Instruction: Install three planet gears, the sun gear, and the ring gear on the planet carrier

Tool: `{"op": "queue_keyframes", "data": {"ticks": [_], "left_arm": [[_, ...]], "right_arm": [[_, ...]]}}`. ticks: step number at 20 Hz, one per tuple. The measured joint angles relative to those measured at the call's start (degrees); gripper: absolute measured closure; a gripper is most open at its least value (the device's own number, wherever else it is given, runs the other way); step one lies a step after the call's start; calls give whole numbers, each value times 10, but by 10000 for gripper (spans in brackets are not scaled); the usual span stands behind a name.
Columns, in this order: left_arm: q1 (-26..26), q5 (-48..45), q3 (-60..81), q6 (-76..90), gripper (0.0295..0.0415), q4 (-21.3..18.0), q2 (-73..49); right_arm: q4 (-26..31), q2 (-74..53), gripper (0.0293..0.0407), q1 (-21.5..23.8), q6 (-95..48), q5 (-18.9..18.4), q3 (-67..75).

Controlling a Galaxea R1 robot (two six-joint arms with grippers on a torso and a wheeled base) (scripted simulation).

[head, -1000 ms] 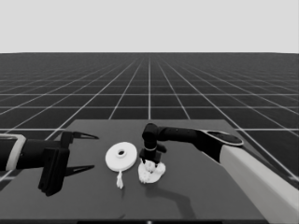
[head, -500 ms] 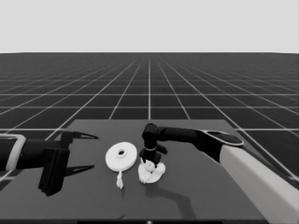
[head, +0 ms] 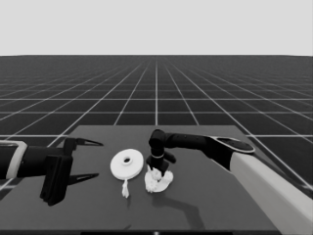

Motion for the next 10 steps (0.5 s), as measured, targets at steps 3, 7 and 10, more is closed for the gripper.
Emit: {"op": "queue_keyframes", "data": {"ticks": [3, 7, 10], "left_arm": [[0, 0, 0, 0, 326, 0, 0], [0, 0, 0, 0, 326, 0, 0], [0, 0, 0, 0, 326, 0, 0]], "right_arm": [[0, 0, 391, 0, 18, 0, 0], [0, 0, 391, 0, 42, 0, 0], [0, 0, 391, 0, 60, 0, 0]]}}
